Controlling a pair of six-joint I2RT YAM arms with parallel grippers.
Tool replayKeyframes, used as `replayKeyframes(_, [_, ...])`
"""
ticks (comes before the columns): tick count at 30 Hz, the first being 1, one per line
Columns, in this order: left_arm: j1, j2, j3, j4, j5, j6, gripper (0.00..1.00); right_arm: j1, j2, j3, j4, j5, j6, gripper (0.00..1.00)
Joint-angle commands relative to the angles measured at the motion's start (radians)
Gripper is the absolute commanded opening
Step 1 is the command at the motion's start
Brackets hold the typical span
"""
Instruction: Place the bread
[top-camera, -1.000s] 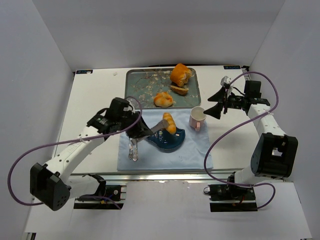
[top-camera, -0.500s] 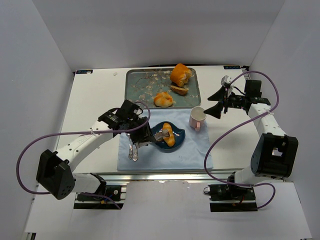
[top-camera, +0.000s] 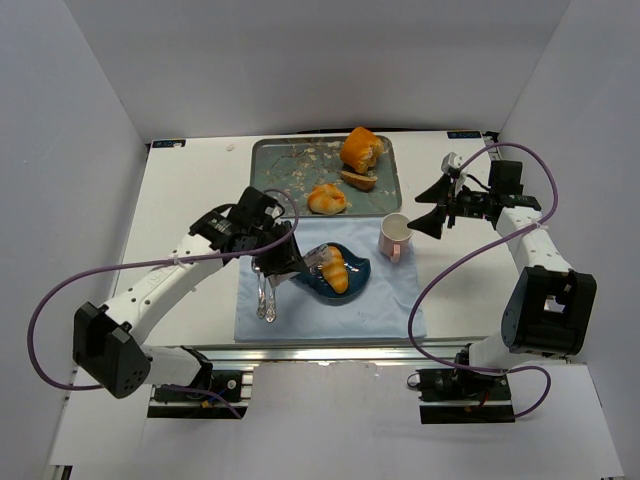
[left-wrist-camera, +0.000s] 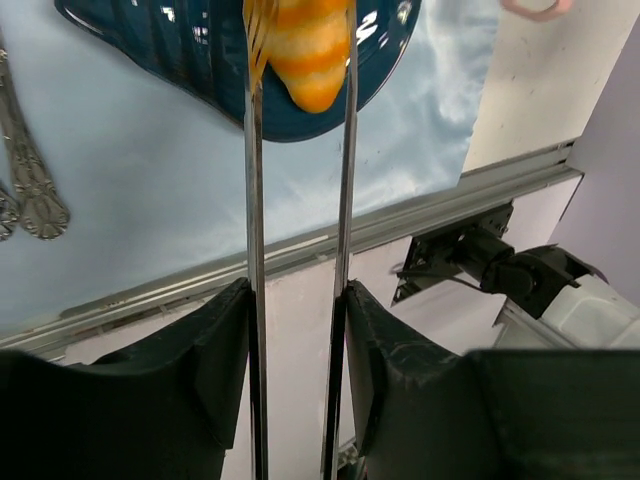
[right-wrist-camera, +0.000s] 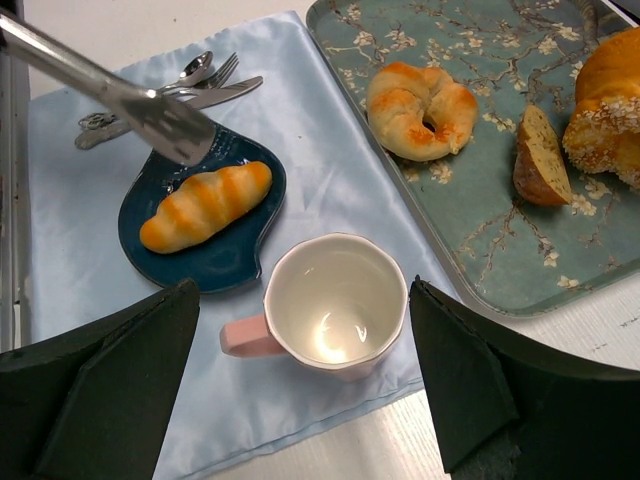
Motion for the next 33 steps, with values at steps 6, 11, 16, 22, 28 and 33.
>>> replayKeyframes(6, [0.142, -0.073, 0.123, -0.086, -0.145, 0.094, 0.38, -0.005, -0.007, 0.021, -0.063, -0.043, -0.080, 0.89])
replayKeyframes(11, [0.369, -0.031, 0.048, 0.090, -0.319, 0.265, 0.23, 0.005, -0.010, 0.031, -0.115, -0.028, -0.164, 0.89])
replayKeyframes(16, [0.568, 0.055, -0.111, 0.429, -0.284, 0.552, 0.20, 0.019, -0.007, 0.055, -0.122, 0.015, -0.186, 0.86])
replayKeyframes(22, [0.645, 0.219, -0.198, 0.687, -0.271, 0.810, 0.33, 0.021, -0.026, 0.037, -0.077, 0.059, -0.169, 0.87])
replayKeyframes(28, [0.650, 0.325, -0.228, 0.759, -0.279, 0.853, 0.53, 0.021, -0.058, -0.021, 0.054, 0.196, 0.038, 0.89])
replayKeyframes(33, [0.655, 0.308, -0.267, 0.759, -0.313, 0.829, 0.68, 0.021, -0.088, -0.052, 0.182, 0.406, 0.289, 0.89])
